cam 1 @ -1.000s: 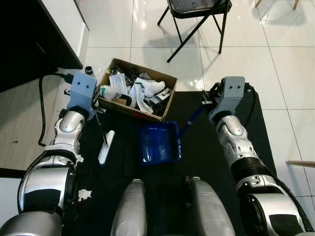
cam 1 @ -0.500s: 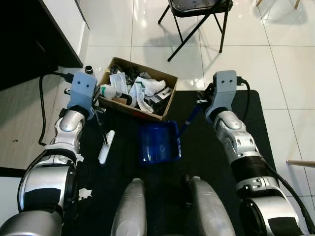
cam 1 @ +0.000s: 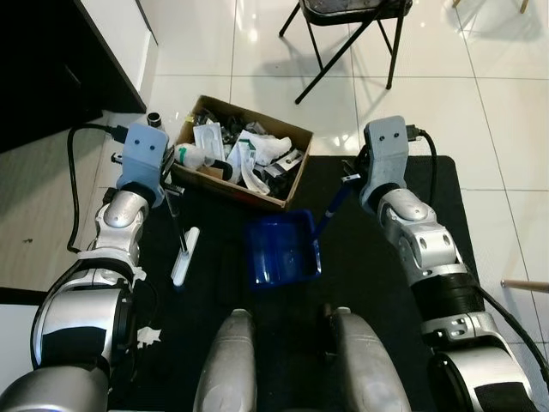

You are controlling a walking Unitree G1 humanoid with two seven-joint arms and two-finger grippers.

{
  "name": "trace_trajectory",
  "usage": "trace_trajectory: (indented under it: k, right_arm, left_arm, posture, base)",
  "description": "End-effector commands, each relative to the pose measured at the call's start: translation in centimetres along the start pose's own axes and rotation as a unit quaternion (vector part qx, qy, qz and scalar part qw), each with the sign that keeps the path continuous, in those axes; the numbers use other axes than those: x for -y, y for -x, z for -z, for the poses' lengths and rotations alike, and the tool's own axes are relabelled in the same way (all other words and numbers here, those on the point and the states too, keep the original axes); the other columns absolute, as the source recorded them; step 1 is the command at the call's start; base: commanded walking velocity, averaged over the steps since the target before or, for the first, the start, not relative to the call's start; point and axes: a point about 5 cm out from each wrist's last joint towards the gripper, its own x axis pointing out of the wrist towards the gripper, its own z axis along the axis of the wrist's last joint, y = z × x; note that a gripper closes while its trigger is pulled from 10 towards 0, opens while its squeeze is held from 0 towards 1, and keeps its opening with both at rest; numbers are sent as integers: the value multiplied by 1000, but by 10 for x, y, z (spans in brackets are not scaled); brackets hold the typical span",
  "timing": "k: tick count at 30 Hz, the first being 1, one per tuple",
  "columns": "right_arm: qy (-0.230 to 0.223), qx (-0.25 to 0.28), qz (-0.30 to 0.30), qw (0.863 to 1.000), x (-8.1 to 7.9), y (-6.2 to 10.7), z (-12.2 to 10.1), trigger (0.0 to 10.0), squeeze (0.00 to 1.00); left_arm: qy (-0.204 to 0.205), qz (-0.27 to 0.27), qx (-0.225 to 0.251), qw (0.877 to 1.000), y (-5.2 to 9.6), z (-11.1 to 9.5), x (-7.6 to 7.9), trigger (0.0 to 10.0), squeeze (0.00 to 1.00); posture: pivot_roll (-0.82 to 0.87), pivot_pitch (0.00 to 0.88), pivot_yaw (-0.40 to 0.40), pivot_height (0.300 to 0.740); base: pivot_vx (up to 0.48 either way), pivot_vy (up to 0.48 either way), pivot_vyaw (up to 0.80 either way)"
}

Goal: Sweep floor

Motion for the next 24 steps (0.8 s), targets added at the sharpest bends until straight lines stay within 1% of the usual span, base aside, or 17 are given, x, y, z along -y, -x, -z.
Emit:
trace_trajectory:
  k: [1, 3, 4, 7, 8, 9, 11, 13, 16, 19, 21, 22, 23, 24]
  right_arm:
    - [0, 5, 6, 1000, 4, 5, -3, 10000, 0]
    - [0, 11, 9, 1000, 5, 7, -8, 10000, 0]
    - [2, 26, 13, 1000, 7, 11, -15, 10000, 0]
    - [2, 26, 13, 1000, 7, 11, -15, 10000, 0]
    - [2, 32, 15, 999, 7, 14, -19, 10000, 0]
    - [2, 32, 15, 999, 7, 14, -19, 10000, 0]
    - [-5, 35, 20, 999, 7, 20, -18, 10000, 0]
    - [-6, 31, 22, 999, 7, 22, -14, 10000, 0]
    - [-20, 20, 31, 999, 5, 23, 1, 10000, 0]
    - [-27, 21, 32, 999, 2, 22, 8, 10000, 0]
    - [-46, 16, 37, 998, 1, 19, 17, 10000, 0]
    - [-60, 5, 39, 997, -1, 18, 25, 10000, 0]
    - [-60, 5, 39, 997, -1, 18, 25, 10000, 0]
    - [-79, -6, 39, 996, -5, 17, 36, 10000, 0]
  left_arm:
    - [8, 1, -2, 1000, -1, 1, 5, 10000, 0]
    - [8, 1, -2, 1000, -2, 0, 5, 10000, 0]
    - [8, 1, -1, 1000, -2, 0, 5, 10000, 0]
    - [8, 1, -1, 1000, -2, 0, 5, 10000, 0]
    - [8, 1, -1, 1000, -2, 0, 5, 10000, 0]
    - [8, 1, -1, 1000, -2, 0, 5, 10000, 0]
    - [8, 2, -1, 1000, -2, -1, 6, 10000, 0]
    - [8, 3, -2, 1000, -2, 0, 6, 10000, 0]
    - [7, 7, -2, 1000, -3, -1, 8, 10000, 0]
    - [6, 8, -2, 1000, -3, -1, 9, 10000, 0]
    - [6, 10, -3, 1000, -4, -1, 9, 10000, 0]
    - [6, 10, -3, 1000, -3, -1, 9, 10000, 0]
    - [6, 10, -3, 1000, -3, -1, 9, 10000, 0]
    - [6, 11, -3, 1000, -3, -1, 10, 10000, 0]
  posture:
    - [-34, 193, 19, 740]
    - [-34, 191, 21, 740]
    - [-33, 188, 25, 740]
    - [-33, 188, 25, 740]
    - [-33, 186, 26, 740]
    - [-33, 186, 26, 740]
    - [-37, 185, 31, 740]
    - [-37, 185, 33, 740]
    - [-33, 188, 35, 740]
    - [-35, 192, 37, 740]
    - [-34, 193, 37, 740]
    - [-34, 193, 37, 740]
    - [-34, 193, 37, 740]
    - [-31, 195, 37, 740]
  base:
    - [0, 0, 0]
    - [0, 0, 0]
    - [0, 0, 0]
    - [0, 0, 0]
    - [0, 0, 0]
    - [0, 0, 0]
    - [0, 0, 0]
    - [0, 0, 0]
    - [0, 0, 0]
    - [0, 0, 0]
    - [0, 0, 0]
    - [0, 0, 0]
    - [0, 0, 0]
    - [0, 0, 0]
